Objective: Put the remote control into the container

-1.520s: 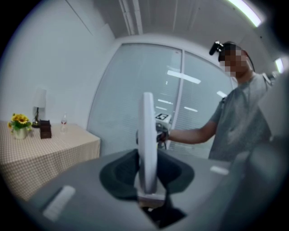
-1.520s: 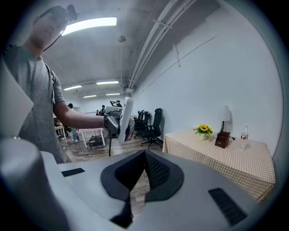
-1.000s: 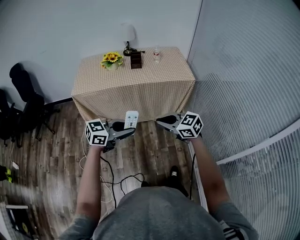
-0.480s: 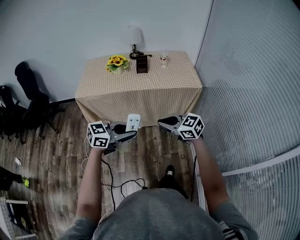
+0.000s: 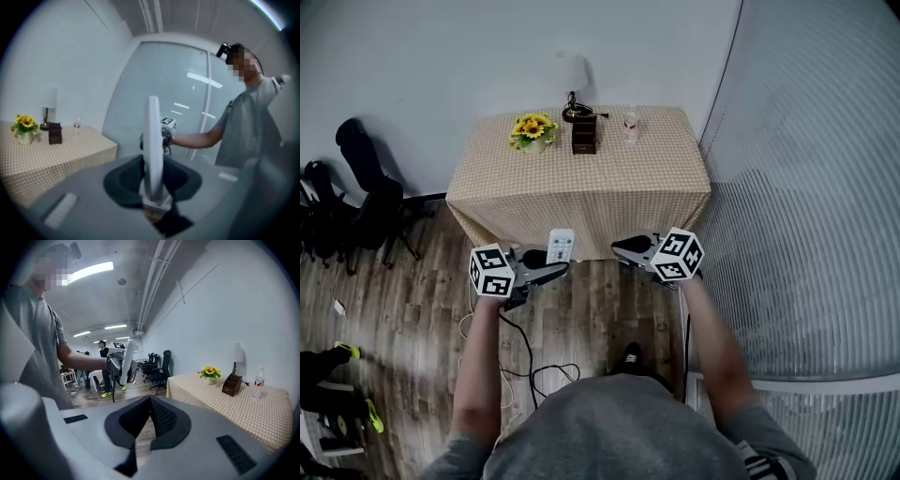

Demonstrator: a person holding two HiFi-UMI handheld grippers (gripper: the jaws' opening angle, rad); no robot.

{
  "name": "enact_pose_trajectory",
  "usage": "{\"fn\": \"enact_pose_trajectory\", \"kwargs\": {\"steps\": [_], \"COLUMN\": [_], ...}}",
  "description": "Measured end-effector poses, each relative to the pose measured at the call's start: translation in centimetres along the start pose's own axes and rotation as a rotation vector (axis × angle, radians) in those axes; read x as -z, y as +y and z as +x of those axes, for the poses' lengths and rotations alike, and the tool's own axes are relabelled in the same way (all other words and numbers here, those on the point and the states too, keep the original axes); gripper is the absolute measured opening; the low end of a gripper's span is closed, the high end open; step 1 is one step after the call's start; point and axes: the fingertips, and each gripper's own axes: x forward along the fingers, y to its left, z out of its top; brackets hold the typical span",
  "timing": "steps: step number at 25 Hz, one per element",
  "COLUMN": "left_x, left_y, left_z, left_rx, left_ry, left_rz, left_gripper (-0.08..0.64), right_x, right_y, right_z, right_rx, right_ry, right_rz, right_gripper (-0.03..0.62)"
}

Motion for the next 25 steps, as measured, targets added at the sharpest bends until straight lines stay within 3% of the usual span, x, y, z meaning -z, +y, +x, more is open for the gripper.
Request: {"fn": "enact_pose_trajectory", "kwargs": {"steps": [15, 25], "left_x": [-3.8, -4.8], "left_y": [3.3, 3.7], "left_z": [7.4, 10.1], "left_rx": [-0.11, -0.113], "left_ry": [-0.007, -0.005], "left_rz": [-0.001, 0.011], "left_gripper": [0.091, 0.091], "right_x": [-0.1, -0.2], "right_y": [-7.9, -8.5], "right_z": [-3.6, -4.9], "right_rx": [-0.128, -0.153], "right_ry": [-0.009, -0.018], "right_rz": [-0.056, -0.075], "right_gripper": [0.018, 0.018]}}
